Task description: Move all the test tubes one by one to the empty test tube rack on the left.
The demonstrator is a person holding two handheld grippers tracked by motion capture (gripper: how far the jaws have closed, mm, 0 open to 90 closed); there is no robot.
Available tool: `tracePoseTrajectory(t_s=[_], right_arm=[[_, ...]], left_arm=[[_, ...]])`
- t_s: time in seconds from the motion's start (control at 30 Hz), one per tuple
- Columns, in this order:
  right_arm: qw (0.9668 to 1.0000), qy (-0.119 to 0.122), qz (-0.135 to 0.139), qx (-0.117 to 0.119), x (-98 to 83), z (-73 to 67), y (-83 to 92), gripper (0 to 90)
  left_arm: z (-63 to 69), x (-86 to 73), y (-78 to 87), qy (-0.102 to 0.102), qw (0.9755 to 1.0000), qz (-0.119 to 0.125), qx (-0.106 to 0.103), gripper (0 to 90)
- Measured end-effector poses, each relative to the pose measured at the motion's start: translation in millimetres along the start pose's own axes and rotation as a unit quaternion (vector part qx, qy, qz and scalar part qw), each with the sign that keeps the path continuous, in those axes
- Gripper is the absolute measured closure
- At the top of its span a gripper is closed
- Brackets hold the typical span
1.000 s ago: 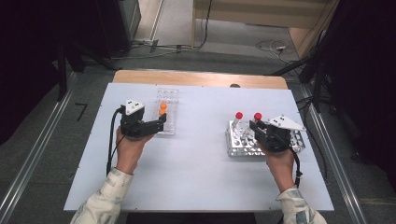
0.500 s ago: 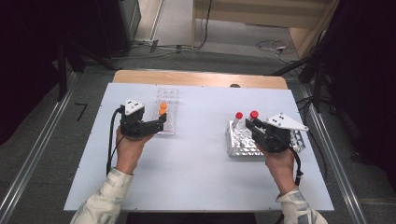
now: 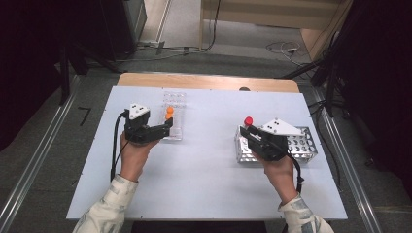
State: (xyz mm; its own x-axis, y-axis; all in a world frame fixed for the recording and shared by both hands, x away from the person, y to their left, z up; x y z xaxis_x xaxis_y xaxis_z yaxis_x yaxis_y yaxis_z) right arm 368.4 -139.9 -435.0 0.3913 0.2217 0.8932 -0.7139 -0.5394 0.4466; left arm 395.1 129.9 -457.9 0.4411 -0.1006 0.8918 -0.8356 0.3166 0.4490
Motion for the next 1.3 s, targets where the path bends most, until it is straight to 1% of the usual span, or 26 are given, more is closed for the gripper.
tracePoseTrajectory(t_s=[0.13,0.2,0.37,0.47,0.73,0.97,1.17,1.3], right_arm=[[0.9999,0.007,-0.003,0.015,0.8,-14.4,-6.8,71.2],[0.9996,0.016,-0.008,0.022,-1.3,-22.6,-12.4,71.2],[0.9987,0.025,-0.025,0.036,-7.4,-40.4,-28.0,71.2],[0.9981,0.026,-0.031,0.047,-9.2,-49.3,-36.1,71.2],[0.9968,0.032,-0.046,0.057,-14.3,-65.1,-58.3,71.2],[0.9959,0.037,-0.053,0.062,-11.8,-78.0,-77.2,71.2],[0.9949,0.042,-0.064,0.065,-12.4,-88.9,-92.9,71.2],[0.9944,0.045,-0.069,0.066,-11.7,-94.7,-102.2,71.2]], left_arm=[[0.3,0.4,0.8,-0.001,1.0000,0.000,-0.001,16.1],[1.2,0.4,0.9,-0.002,1.0000,0.000,-0.003,16.0],[3.1,0.8,1.3,-0.001,1.0000,0.001,-0.004,16.0],[3.5,0.9,1.7,0.000,1.0000,0.002,-0.006,16.0],[5.9,0.4,1.9,-0.004,0.9999,0.000,-0.010,16.0],[8.1,0.9,2.4,-0.007,0.9999,0.001,-0.013,16.7],[8.4,2.2,4.1,-0.004,0.9999,0.004,-0.014,17.4],[10.1,3.1,5.2,-0.007,0.9998,0.006,-0.018,17.5]])
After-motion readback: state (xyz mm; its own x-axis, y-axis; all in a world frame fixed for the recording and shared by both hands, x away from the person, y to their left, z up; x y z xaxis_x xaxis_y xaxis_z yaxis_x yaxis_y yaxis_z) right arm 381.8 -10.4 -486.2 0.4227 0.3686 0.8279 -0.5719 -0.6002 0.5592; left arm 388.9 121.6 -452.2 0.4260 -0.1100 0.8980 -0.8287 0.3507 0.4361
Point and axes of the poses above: each handheld gripper's, and its own axes: y roughly backward along the jaws, x roughly out of its top, z roughly to its right, the point moved 10 cm from there along -y, roughly forward along the jaws, and after that the axes turned 5 degrees about -y, right-handed, at the moved point
